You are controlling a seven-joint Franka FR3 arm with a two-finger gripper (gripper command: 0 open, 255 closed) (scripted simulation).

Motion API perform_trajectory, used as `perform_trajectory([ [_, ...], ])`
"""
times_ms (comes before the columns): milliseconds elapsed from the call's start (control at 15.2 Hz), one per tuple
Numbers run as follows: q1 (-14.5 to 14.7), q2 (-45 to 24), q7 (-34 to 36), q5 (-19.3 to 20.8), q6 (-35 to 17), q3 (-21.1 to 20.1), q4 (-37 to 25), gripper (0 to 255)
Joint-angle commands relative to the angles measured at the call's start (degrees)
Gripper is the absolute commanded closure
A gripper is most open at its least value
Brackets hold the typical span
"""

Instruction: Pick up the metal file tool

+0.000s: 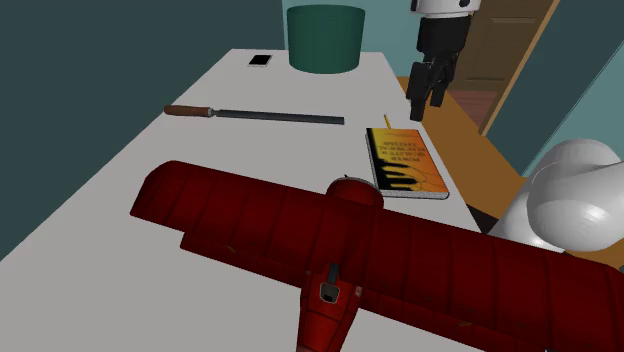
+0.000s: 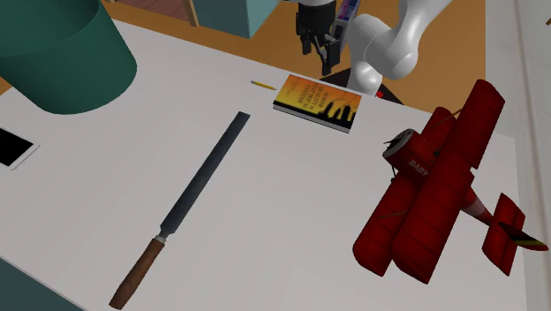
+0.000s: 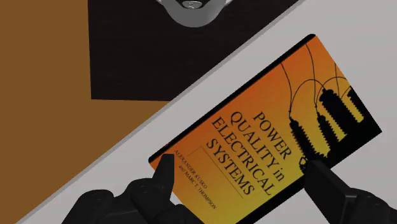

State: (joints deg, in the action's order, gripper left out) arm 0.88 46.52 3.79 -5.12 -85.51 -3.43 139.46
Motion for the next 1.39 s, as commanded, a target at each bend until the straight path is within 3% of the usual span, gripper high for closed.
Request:
perform_trajectory([
  [0, 0.0, 0.0, 0.0, 0.0, 0.0, 0.0, 0.0, 0],
  [660, 2.56, -21.96, -10.74, 1.28, -12.11, 1.22, -11.87, 0],
  [1320, 4.86, -43.16, -19.9, 1.39, -16.72, 0.4, -30.56, 0],
])
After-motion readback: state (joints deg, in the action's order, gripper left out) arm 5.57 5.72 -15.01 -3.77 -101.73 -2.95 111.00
